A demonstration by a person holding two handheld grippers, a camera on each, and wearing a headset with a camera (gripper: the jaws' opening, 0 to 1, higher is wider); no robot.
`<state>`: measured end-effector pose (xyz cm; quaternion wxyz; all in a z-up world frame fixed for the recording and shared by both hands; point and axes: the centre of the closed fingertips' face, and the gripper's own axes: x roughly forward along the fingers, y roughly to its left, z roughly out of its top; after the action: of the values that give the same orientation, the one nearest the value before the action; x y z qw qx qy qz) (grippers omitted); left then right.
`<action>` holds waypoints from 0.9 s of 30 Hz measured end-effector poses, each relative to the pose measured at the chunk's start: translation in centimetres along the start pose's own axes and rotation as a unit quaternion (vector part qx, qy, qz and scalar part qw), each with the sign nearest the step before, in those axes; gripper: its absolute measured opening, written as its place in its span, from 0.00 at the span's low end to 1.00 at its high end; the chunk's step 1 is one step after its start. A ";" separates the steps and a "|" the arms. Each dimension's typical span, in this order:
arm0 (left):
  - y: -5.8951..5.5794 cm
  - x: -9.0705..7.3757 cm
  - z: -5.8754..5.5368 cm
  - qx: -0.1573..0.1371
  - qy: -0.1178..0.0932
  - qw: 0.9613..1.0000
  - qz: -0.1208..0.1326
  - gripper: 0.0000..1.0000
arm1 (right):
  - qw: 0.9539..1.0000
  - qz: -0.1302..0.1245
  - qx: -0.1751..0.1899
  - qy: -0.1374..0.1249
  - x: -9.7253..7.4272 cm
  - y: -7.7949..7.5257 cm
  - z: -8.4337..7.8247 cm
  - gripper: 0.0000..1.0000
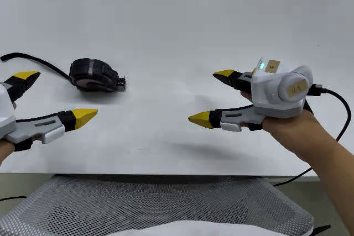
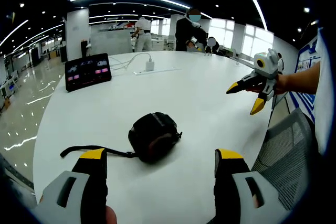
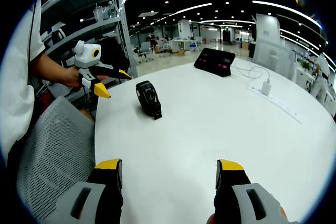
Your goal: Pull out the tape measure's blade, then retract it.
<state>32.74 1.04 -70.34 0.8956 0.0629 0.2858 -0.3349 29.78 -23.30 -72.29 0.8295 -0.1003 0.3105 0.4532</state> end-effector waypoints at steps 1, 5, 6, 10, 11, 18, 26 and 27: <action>0.0 -0.1 -0.1 0.002 0.002 1.000 -0.001 0.81 | 1.000 -0.002 0.000 0.002 -0.2 0.0 -0.1 0.71; -0.2 -0.7 -0.3 0.015 0.005 1.000 -0.007 0.81 | 1.000 -0.005 0.002 0.003 -0.7 0.0 -0.5 0.72; -0.2 -0.8 -0.4 0.014 0.008 1.000 -0.010 0.80 | 1.000 -0.005 0.002 0.003 -0.9 0.0 -0.6 0.72; -0.1 -1.2 -0.6 0.015 0.011 1.000 -0.012 0.81 | 1.000 -0.007 0.003 0.005 -1.5 0.1 -0.8 0.72; -0.1 -1.3 -0.6 0.014 0.012 1.000 -0.013 0.81 | 1.000 -0.008 0.003 0.007 -1.7 0.1 -0.9 0.72; -0.2 -1.9 -1.2 0.021 0.024 0.999 -0.024 0.82 | 1.000 -0.010 0.006 0.012 -2.7 0.7 -1.4 0.73; 0.1 -2.7 -1.7 0.015 0.030 0.999 -0.026 0.86 | 1.000 -0.017 0.009 0.017 -3.8 0.8 -2.0 0.74; 0.1 -2.8 -1.8 0.014 0.032 0.999 -0.024 0.87 | 1.000 -0.017 0.010 0.017 -3.9 0.8 -2.0 0.74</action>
<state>30.25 3.28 -70.30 0.8767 0.0792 0.3109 -0.3584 26.69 -26.43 -71.44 0.8327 -0.1051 0.3276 0.4338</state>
